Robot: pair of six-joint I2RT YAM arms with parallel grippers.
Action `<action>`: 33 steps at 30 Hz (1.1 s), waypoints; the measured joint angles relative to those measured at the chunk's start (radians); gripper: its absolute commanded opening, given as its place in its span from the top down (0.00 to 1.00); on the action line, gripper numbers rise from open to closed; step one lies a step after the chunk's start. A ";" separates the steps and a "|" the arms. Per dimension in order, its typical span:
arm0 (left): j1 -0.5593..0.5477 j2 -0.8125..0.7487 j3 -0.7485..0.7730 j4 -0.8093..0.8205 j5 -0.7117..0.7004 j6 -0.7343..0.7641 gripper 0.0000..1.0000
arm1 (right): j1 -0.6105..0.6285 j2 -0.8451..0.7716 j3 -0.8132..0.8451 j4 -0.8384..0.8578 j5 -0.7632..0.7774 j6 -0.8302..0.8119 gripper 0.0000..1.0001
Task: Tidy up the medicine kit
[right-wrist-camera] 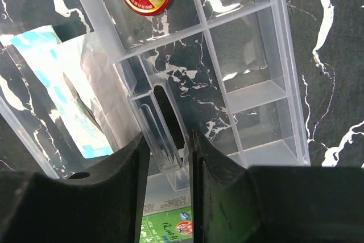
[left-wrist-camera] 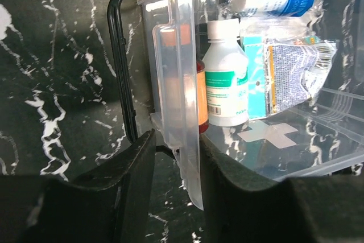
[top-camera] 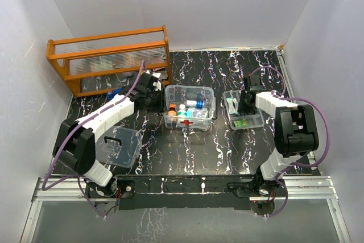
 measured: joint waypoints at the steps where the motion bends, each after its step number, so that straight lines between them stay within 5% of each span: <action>1: 0.000 -0.005 0.000 -0.012 -0.005 0.014 0.68 | 0.000 0.000 0.000 0.000 0.001 0.000 0.93; 13: 0.016 -0.185 -0.123 -0.090 -0.028 0.123 0.71 | 0.002 -0.005 -0.007 0.007 0.009 0.016 0.98; 22: 0.055 -0.246 -0.142 -0.122 0.005 0.182 0.41 | 0.002 -0.007 -0.007 0.006 0.011 0.018 1.00; 33: 0.062 -0.266 -0.119 -0.101 0.021 0.175 0.32 | 0.002 -0.072 0.010 -0.089 0.015 0.022 1.00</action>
